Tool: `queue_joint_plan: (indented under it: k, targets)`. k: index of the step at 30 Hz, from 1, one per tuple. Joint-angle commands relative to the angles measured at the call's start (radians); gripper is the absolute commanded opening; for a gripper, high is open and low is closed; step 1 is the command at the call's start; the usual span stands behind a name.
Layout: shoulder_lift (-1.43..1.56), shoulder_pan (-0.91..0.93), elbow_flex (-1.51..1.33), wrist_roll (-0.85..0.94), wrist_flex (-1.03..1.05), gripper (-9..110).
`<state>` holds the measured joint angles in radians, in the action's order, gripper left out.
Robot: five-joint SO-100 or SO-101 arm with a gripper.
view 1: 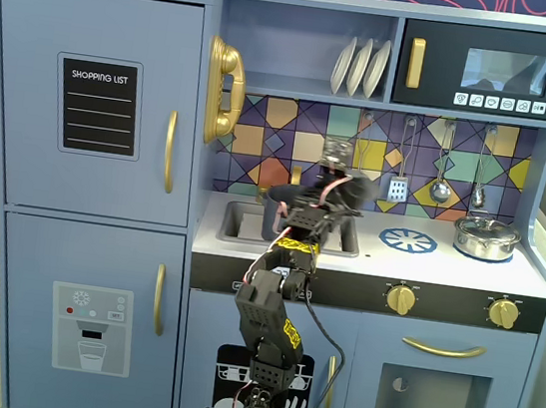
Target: Pick up the lid from the counter and put it on the gray recipient
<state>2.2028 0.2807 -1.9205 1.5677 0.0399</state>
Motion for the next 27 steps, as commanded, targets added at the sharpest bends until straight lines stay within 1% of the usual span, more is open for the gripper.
queue_joint_plan:
  k: [1, 11, 17, 27]
  targets:
    - [0.077, -0.086, 0.061, -0.003, 0.017, 0]
    - [0.078, -0.216, -0.015, 0.029, 0.017, 0]
    - [0.054, -0.244, -0.071, 0.038, -0.028, 0]
    - [-0.025, -0.256, -0.075, 0.049, -0.077, 0]
